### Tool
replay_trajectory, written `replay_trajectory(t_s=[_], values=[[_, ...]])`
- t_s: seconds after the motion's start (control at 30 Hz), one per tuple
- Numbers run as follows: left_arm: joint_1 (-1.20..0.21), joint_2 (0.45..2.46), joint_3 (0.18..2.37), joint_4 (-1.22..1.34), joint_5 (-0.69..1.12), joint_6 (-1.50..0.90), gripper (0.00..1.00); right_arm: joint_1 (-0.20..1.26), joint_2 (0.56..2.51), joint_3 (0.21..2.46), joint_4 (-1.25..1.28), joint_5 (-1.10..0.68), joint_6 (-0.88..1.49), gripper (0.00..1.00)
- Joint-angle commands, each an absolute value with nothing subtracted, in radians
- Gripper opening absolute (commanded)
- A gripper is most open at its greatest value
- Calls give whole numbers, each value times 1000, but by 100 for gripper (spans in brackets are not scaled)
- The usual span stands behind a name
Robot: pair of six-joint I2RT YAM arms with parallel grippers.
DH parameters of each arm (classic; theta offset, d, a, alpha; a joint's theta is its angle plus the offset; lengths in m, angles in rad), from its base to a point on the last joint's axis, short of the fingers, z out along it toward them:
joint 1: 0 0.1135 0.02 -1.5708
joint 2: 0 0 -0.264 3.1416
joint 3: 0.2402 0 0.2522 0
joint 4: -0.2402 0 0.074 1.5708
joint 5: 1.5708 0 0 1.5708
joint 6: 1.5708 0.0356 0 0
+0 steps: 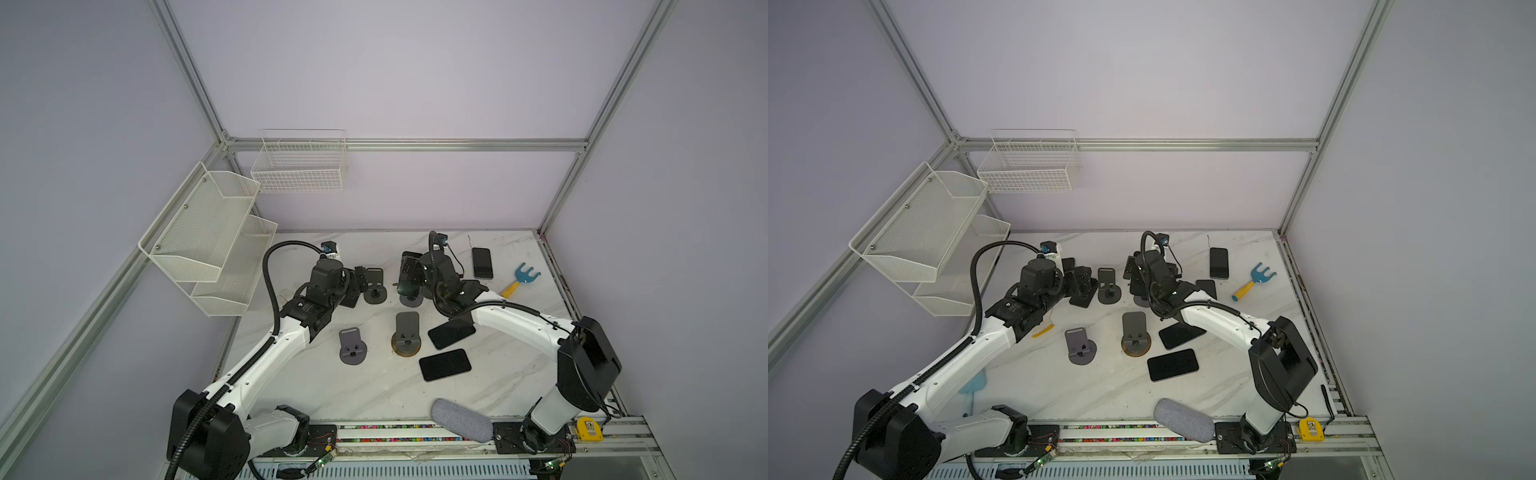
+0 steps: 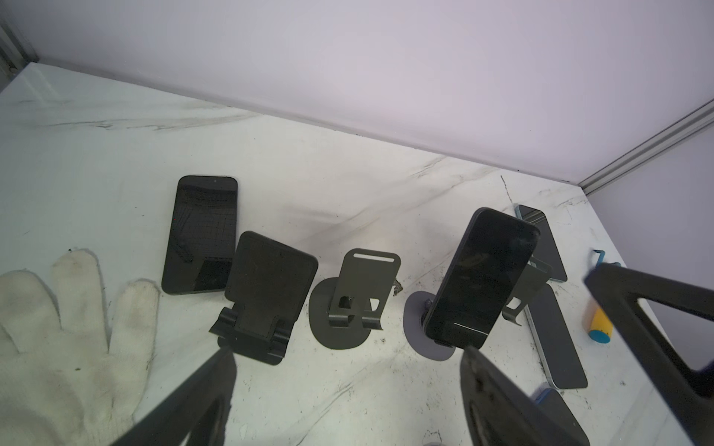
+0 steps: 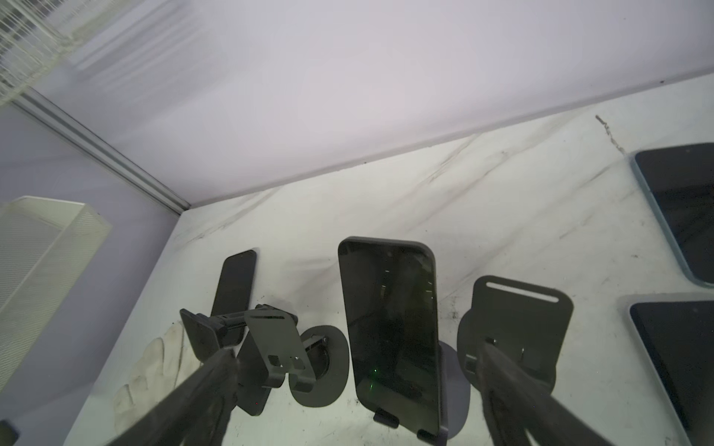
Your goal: Remove the phone from the phone stand
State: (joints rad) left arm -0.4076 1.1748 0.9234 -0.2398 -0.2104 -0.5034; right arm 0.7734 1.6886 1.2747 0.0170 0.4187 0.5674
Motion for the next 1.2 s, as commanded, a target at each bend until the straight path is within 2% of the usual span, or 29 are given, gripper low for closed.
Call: replay_trajectory(t_s=[0.0, 0.3, 0.53, 0.73, 1.0, 1.17], values=[[-417, 1120, 828, -165, -336, -544, 90, 771, 1742, 1369, -103, 590, 665, 97], [-417, 971, 647, -77, -439, -509, 92, 773, 1892, 1568, -261, 621, 629, 97], [-417, 947, 585, -85, -498, -460, 93, 773, 1978, 1697, -390, 616, 620, 97], [-417, 890, 524, -17, -543, -433, 94, 773, 2102, 1870, -610, 679, 665, 97], [-417, 880, 523, -36, -520, -424, 94, 773, 2150, 1910, -590, 658, 603, 97], [-418, 874, 520, -34, -516, -426, 94, 773, 2177, 1927, -603, 654, 643, 98]])
